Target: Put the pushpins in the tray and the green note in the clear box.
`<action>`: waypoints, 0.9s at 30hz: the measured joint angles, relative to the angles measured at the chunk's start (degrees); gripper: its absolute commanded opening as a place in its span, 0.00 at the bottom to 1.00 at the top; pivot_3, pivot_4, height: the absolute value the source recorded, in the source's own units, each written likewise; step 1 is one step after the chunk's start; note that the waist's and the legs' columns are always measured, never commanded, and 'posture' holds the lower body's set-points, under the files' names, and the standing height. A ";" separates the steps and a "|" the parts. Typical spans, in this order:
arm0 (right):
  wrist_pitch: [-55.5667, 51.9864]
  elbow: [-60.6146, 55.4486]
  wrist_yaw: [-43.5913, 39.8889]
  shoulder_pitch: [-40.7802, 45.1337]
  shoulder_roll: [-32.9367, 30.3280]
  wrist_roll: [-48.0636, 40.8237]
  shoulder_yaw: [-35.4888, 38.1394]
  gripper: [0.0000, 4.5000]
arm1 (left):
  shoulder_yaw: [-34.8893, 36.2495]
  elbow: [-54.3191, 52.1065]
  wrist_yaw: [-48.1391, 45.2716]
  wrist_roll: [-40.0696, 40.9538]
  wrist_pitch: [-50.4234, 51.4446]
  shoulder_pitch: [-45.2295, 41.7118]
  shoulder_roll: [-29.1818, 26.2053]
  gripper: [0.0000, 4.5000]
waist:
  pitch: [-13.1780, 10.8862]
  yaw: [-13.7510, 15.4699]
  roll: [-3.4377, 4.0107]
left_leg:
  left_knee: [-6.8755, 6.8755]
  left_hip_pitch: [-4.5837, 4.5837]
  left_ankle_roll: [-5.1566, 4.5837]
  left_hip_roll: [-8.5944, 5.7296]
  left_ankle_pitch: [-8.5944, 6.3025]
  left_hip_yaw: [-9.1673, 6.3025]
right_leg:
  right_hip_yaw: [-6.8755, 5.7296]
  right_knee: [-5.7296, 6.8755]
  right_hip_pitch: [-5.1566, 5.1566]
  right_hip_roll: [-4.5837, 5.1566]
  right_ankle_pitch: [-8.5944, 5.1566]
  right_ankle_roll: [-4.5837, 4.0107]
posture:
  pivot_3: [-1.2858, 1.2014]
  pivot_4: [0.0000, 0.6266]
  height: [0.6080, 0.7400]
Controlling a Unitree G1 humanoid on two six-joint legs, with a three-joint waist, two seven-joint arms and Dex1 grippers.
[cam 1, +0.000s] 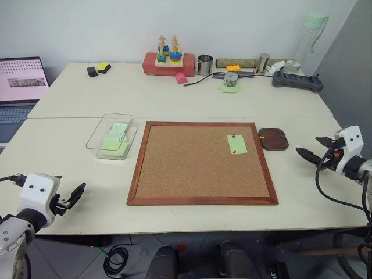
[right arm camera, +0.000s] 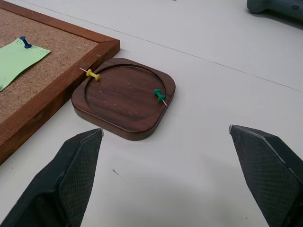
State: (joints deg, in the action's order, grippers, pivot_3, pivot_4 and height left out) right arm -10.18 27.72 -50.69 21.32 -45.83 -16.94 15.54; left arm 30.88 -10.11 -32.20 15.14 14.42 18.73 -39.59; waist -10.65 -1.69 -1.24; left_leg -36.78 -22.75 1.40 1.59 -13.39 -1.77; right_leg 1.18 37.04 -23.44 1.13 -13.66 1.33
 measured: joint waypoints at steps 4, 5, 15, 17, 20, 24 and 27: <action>0.24 0.00 0.01 0.00 0.06 0.00 0.00 1.00 | 0.00 -0.48 -1.11 0.28 0.10 0.82 -0.01 0.75 | 0.00 0.00 0.00 | 0.01 0.02 0.00 0.01 0.00 0.07 | 0.05 0.00 -0.02 0.00 0.00 0.00 | 0.52 0.24 1.00; 0.25 0.00 0.01 0.00 0.10 0.00 0.00 1.00 | 0.00 -0.50 -1.15 0.31 0.12 0.86 -0.01 0.75 | 0.00 0.00 0.00 | 0.01 0.02 0.00 0.01 0.00 0.07 | 0.04 0.00 -0.02 0.00 0.00 0.00 | 0.52 0.24 1.00; 0.26 -0.01 -0.04 0.00 0.33 -0.01 -0.01 1.00 | 0.00 -1.78 -2.27 0.61 2.67 1.41 -0.06 0.75 | 0.00 -0.01 0.00 | 0.00 0.05 0.00 0.01 0.00 0.16 | 0.13 0.02 -0.02 0.00 0.02 0.03 | 0.52 0.24 1.00; 0.26 -0.01 -0.10 0.00 0.33 -0.01 -0.01 1.00 | 0.00 -2.36 -2.29 0.73 2.89 1.41 -0.05 0.75 | 0.00 -0.01 0.00 | 0.00 0.05 0.00 0.01 0.00 0.17 | 0.14 0.02 -0.02 0.00 0.02 0.03 | 0.52 0.24 1.00; 0.26 -0.01 -0.31 0.05 0.33 -0.03 -0.01 1.00 | 0.01 -3.14 -2.37 1.60 3.76 1.37 0.07 0.75 | 0.00 -0.01 0.00 | 0.00 0.08 0.00 0.00 0.00 0.22 | 0.18 0.02 -0.02 -0.01 0.03 0.04 | 0.52 0.24 1.00; 0.26 0.04 -0.55 0.21 0.33 -0.02 -0.01 1.00 | 0.00 -3.49 -2.34 1.75 3.83 1.38 0.56 0.75 | 0.00 -0.01 0.00 | 0.00 0.09 0.00 0.01 0.00 0.25 | 0.21 0.03 -0.02 -0.01 0.03 0.06 | 0.52 0.24 1.00; 0.33 0.10 -0.63 0.49 0.33 -0.02 -0.01 1.00 | 0.00 -4.04 -2.43 2.25 4.32 1.39 0.62 0.75 | 0.00 -0.02 0.00 | 0.00 0.11 0.00 0.00 0.00 0.28 | 0.24 0.05 -0.02 -0.01 0.04 0.07 | 0.52 0.24 1.00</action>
State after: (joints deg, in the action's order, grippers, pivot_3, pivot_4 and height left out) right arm -9.86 27.82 -51.32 21.81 -45.50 -16.96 15.53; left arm 30.88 -14.16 -34.63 17.39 18.74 20.12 -38.98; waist -10.65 -1.71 -1.24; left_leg -36.78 -22.64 1.40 1.59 -13.39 -1.50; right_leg 1.43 37.08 -23.46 1.12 -13.62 1.40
